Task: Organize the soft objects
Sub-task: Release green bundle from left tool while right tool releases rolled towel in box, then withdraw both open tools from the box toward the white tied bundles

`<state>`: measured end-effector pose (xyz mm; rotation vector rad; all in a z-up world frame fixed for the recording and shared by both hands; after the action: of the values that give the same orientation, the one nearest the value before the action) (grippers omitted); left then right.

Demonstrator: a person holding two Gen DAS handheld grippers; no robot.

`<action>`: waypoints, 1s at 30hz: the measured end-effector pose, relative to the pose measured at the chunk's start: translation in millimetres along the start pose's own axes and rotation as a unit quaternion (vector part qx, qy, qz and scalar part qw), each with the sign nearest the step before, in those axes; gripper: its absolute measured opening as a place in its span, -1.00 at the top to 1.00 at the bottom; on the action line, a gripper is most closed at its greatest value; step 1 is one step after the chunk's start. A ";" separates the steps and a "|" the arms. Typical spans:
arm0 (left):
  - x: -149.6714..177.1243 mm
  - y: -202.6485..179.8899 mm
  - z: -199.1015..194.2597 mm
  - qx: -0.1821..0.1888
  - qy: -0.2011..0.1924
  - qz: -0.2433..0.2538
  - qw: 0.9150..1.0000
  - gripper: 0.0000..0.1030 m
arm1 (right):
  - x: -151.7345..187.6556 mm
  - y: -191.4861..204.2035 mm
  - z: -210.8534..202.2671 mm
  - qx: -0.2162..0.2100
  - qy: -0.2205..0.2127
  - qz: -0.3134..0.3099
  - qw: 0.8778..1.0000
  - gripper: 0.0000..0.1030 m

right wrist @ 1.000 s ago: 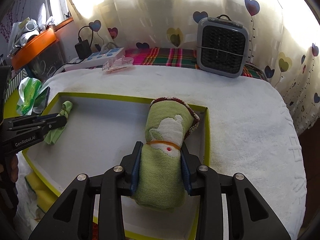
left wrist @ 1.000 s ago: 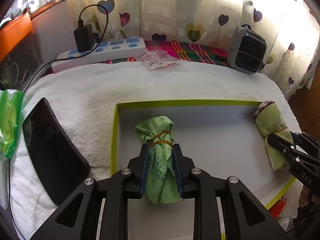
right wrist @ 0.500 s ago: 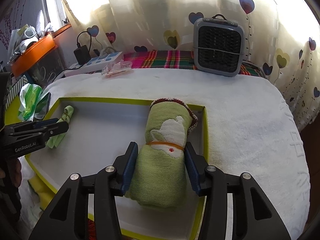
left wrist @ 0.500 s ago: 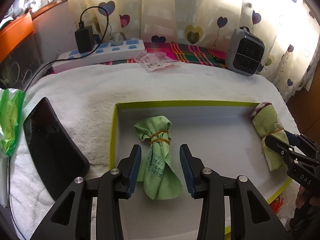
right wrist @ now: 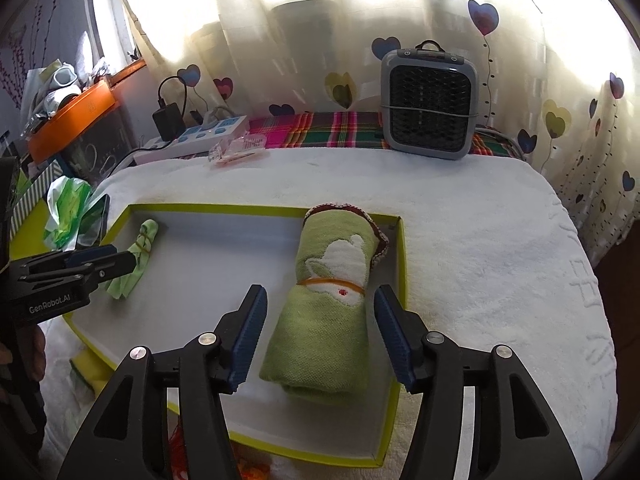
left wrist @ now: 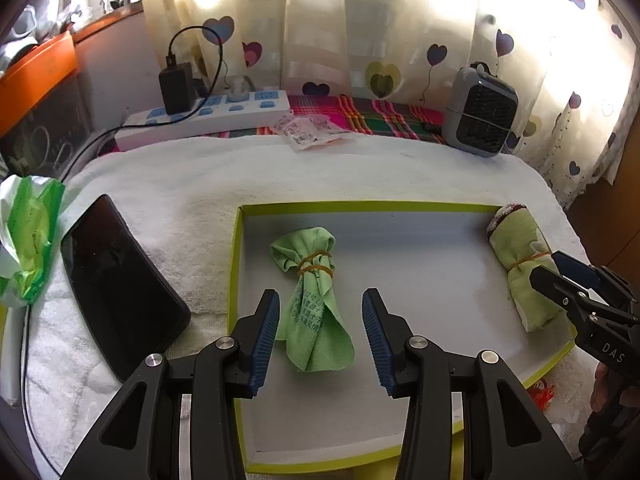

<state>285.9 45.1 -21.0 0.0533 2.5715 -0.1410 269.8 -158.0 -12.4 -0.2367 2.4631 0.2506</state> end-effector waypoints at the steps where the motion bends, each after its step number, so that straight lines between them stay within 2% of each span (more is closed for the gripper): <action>1: 0.6 0.2 -1.7 0.000 -0.002 0.001 1.000 0.19 | 0.3 -0.1 -1.5 0.001 -0.002 0.001 1.000 -0.11; 30: 34.6 2.9 -47.7 -0.013 -0.028 -0.001 1.000 0.19 | 29.3 3.6 -36.0 -0.014 -0.017 0.023 1.000 -0.11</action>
<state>231.5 53.7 0.2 0.0376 2.5172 -0.1069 225.2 -166.2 -2.2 -0.1871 2.4347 0.3057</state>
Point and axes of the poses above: each gripper's, at about its wrist camera, not at the fingertips, and z roughly the way its jaws point, y to its left, x to its underside, the point moved 8 cm from there along z, roughly the way its jaws point, and after that the axes turned 5 degrees about y, right-handed, at the moved point
